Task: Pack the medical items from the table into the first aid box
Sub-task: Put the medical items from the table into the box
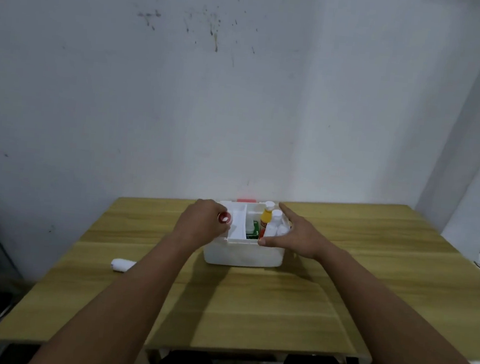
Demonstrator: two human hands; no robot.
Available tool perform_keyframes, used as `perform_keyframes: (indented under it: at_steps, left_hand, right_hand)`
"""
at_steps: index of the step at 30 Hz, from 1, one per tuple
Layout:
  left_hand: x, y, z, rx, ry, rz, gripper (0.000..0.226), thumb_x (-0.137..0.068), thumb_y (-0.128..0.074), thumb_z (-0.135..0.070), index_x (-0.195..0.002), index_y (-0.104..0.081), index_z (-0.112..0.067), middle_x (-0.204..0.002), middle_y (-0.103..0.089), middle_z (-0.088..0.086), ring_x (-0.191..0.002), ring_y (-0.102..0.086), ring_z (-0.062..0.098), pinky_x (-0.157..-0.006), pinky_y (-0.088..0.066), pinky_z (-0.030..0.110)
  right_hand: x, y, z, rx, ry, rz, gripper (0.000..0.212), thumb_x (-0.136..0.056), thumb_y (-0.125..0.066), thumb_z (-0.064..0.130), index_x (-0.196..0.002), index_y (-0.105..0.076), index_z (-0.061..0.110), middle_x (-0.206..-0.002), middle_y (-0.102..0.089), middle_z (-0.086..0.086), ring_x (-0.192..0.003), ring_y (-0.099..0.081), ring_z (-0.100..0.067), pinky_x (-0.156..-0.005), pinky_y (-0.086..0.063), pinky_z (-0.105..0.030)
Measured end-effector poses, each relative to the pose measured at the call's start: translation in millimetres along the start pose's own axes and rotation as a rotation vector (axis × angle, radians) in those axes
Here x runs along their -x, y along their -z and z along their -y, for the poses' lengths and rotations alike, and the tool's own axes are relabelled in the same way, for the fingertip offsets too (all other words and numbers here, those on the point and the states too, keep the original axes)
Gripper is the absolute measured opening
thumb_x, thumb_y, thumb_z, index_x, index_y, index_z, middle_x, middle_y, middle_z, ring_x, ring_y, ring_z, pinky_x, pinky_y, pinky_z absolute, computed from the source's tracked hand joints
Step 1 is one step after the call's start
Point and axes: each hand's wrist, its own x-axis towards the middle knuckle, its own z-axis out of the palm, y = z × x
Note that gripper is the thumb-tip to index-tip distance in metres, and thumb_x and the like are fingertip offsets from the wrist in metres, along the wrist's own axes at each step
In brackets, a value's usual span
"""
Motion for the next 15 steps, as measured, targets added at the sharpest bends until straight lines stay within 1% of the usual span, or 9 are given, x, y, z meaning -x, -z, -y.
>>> perform_keyframes:
  at_steps: [2,4,6,8,10,12,13,14,15]
  left_hand:
    - [-2.0,2.5,-0.4,-0.075,0.022,0.066,0.017,-0.080,-0.068,-0.032,-0.074,-0.073,-0.017,-0.071,-0.068,0.000,-0.071,-0.065,0.023,-0.062,-0.047,0.032]
    - [-6.0,10.2,-4.3,-0.258,0.048,0.143,0.019,-0.082,-0.064,-0.036,-0.071,-0.067,-0.020,-0.067,-0.065,-0.005,-0.069,-0.063,0.019,-0.071,-0.043,0.034]
    - [-10.8,16.4,-9.6,-0.362,0.081,0.215,0.028,-0.086,-0.061,-0.038,-0.064,-0.053,-0.022,-0.063,-0.055,-0.008,-0.068,-0.059,0.019,-0.086,-0.040,0.039]
    - [-13.3,19.1,-15.1,-0.380,0.104,0.292,0.034,-0.087,-0.060,-0.036,-0.062,-0.043,-0.022,-0.061,-0.048,-0.007,-0.068,-0.057,0.022,-0.094,-0.041,0.044]
    - [-16.1,19.9,-15.6,-0.318,0.130,0.343,0.032,-0.087,-0.062,-0.035,-0.065,-0.045,-0.020,-0.063,-0.049,-0.005,-0.067,-0.052,0.019,-0.093,-0.043,0.045]
    - [-18.5,24.3,-10.9,-0.134,0.155,0.374,0.022,-0.084,-0.070,-0.033,-0.080,-0.065,-0.012,-0.078,-0.065,0.003,-0.077,-0.061,0.025,-0.081,-0.048,0.041]
    - [-21.2,27.6,-5.2,0.003,0.183,0.361,0.030,-0.083,-0.073,-0.030,-0.099,-0.073,-0.006,-0.099,-0.073,0.007,-0.086,-0.066,0.026,-0.078,-0.051,0.039]
    - [-21.3,33.9,1.2,0.117,0.212,0.319,0.041,-0.084,-0.074,-0.028,-0.119,-0.072,-0.005,-0.115,-0.074,0.005,-0.094,-0.067,0.023,-0.079,-0.052,0.035]
    - [-18.8,40.7,9.8,0.182,0.240,0.261,0.047,-0.086,-0.071,-0.024,-0.130,-0.069,-0.008,-0.127,-0.071,0.007,-0.099,-0.066,0.020,-0.082,-0.051,0.032]
  right_hand:
    - [0.3,-0.1,0.4,0.001,-0.006,-0.002,0.135,-0.055,-0.092,0.064,-0.163,-0.020,0.029,-0.162,-0.038,0.007,-0.144,-0.042,-0.018,-0.115,-0.039,-0.036]
    - [0.1,-0.3,0.8,0.006,-0.004,-0.003,0.136,-0.053,-0.091,0.066,-0.163,-0.020,0.030,-0.162,-0.038,0.007,-0.145,-0.042,-0.018,-0.116,-0.040,-0.039]
    - [0.0,0.0,1.6,0.008,0.000,0.000,0.133,-0.056,-0.092,0.063,-0.163,-0.021,0.029,-0.162,-0.039,0.006,-0.144,-0.042,-0.020,-0.116,-0.040,-0.041]
    - [0.7,0.1,2.7,0.010,0.007,0.002,0.131,-0.058,-0.092,0.060,-0.163,-0.020,0.028,-0.162,-0.038,0.004,-0.145,-0.042,-0.021,-0.116,-0.040,-0.041]
    - [1.0,0.3,3.5,0.010,0.013,0.006,0.129,-0.060,-0.092,0.058,-0.163,-0.020,0.027,-0.163,-0.038,0.002,-0.145,-0.042,-0.022,-0.116,-0.040,-0.040]
    - [0.4,-0.2,2.7,0.006,0.010,0.009,0.126,-0.063,-0.092,0.054,-0.163,-0.020,0.027,-0.162,-0.039,0.003,-0.144,-0.042,-0.021,-0.114,-0.040,-0.037]
    - [0.5,0.0,3.1,0.005,0.010,0.011,0.125,-0.064,-0.093,0.053,-0.163,-0.021,0.027,-0.161,-0.040,0.003,-0.143,-0.043,-0.021,-0.113,-0.040,-0.036]
    - [-0.4,-0.2,1.8,0.001,0.010,0.012,0.125,-0.063,-0.093,0.054,-0.163,-0.022,0.028,-0.159,-0.042,0.004,-0.142,-0.044,-0.019,-0.111,-0.041,-0.034]
    - [0.3,0.2,2.4,0.000,0.011,0.013,0.125,-0.062,-0.093,0.055,-0.162,-0.022,0.029,-0.157,-0.044,0.006,-0.140,-0.045,-0.018,-0.109,-0.042,-0.032]
